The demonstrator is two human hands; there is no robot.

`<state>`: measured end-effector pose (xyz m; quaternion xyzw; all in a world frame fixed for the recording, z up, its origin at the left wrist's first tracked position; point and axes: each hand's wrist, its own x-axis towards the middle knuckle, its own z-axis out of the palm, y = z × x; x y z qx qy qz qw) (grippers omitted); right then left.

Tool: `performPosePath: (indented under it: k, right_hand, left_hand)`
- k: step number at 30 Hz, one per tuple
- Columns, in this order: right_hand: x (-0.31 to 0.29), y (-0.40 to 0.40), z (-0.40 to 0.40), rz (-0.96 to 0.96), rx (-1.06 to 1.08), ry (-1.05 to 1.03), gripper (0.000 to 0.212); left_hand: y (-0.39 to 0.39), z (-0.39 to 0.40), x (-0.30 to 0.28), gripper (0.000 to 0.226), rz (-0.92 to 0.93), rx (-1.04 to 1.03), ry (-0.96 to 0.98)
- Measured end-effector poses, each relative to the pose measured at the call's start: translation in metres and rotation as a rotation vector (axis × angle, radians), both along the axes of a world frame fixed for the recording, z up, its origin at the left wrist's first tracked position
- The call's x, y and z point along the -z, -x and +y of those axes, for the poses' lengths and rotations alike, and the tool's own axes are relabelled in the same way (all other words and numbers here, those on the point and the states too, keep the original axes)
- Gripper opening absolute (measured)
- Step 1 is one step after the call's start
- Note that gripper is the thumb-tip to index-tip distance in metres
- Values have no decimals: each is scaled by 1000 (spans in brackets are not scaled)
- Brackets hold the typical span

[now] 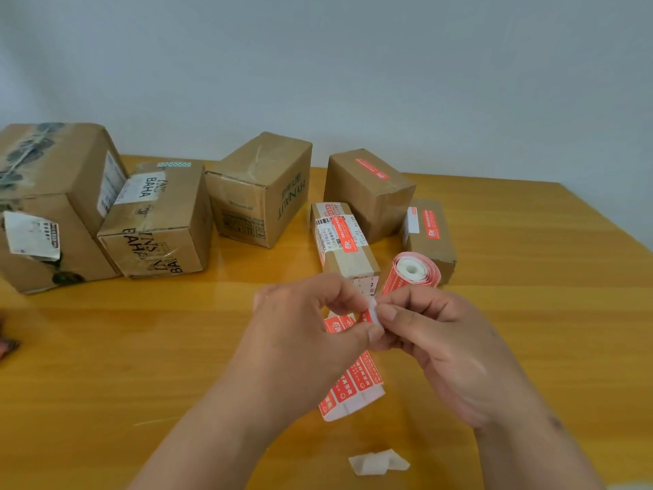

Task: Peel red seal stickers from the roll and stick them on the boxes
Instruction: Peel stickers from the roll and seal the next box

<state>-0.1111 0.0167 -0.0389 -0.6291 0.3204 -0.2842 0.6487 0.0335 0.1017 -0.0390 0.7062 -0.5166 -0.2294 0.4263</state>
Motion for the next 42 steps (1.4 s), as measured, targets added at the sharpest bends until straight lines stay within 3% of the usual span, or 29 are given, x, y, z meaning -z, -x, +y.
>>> performPosePath:
  k: [8,12,16,22,30,42]
  right_hand:
    - [0,-4,1,25,19,10,10]
    - [-1,-4,1,53,0,48,18]
    - [-1,-6,2,46,2,55,24]
    - [-1,-8,4,77,21,84,23]
    - [-1,-10,6,103,40,117,19]
    - [0,4,-9,499,231,326,25]
  left_hand:
    - [-2,1,-4,30,21,14,-11]
    - [-2,2,-7,18,-17,24,45]
    - [-1,2,-7,29,-8,24,22]
    - [-4,3,-2,10,69,26,8]
    - [-10,4,3,7,144,19,-24]
    - [-33,8,-4,21,-190,-311,38]
